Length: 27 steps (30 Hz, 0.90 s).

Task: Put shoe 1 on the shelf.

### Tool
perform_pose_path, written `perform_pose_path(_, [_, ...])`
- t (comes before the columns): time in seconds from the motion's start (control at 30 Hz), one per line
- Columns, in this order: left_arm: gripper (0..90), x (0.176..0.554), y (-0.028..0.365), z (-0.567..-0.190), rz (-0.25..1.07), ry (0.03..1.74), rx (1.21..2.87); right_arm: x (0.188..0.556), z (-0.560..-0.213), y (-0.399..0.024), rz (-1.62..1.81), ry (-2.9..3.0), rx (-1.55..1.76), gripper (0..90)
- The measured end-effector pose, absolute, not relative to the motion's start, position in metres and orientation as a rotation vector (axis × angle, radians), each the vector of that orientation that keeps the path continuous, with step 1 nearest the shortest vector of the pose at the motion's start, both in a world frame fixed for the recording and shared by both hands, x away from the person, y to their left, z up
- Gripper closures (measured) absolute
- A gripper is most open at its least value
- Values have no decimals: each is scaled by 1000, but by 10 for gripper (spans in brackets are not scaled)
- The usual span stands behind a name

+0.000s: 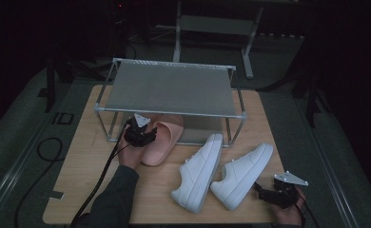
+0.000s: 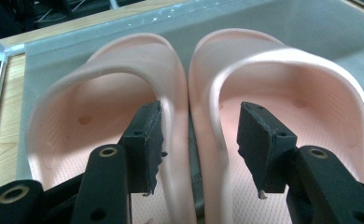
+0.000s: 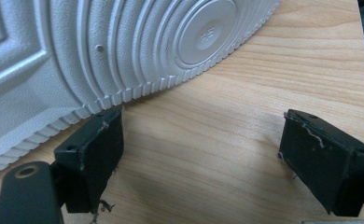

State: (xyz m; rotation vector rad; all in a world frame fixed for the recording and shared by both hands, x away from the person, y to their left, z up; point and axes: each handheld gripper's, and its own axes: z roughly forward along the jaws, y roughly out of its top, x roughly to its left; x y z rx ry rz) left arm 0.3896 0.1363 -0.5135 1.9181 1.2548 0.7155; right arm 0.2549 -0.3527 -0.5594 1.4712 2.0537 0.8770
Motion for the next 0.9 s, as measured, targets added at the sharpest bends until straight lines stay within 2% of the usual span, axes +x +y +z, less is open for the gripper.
perform_pose_path(0.3, [538, 369, 142, -503, 696, 1178, 1925, 255, -559, -353, 877, 2054, 1471, 134])
perform_pose_path(0.47, [664, 350, 147, -498, 651, 1134, 1951, 254, -559, -353, 878, 2054, 1472, 134])
perform_pose_path(0.67, [772, 322, 160, -498, 592, 1124, 1967, 254, -559, -353, 878, 2054, 1471, 134])
perform_pose_path(0.77, [864, 307, 166, -500, 582, 1129, 1983, 254, -559, -353, 878, 2054, 1472, 134])
perform_pose_path(0.9, [896, 292, 174, -504, 538, 1139, 1978, 254, -559, -353, 878, 2054, 1472, 134])
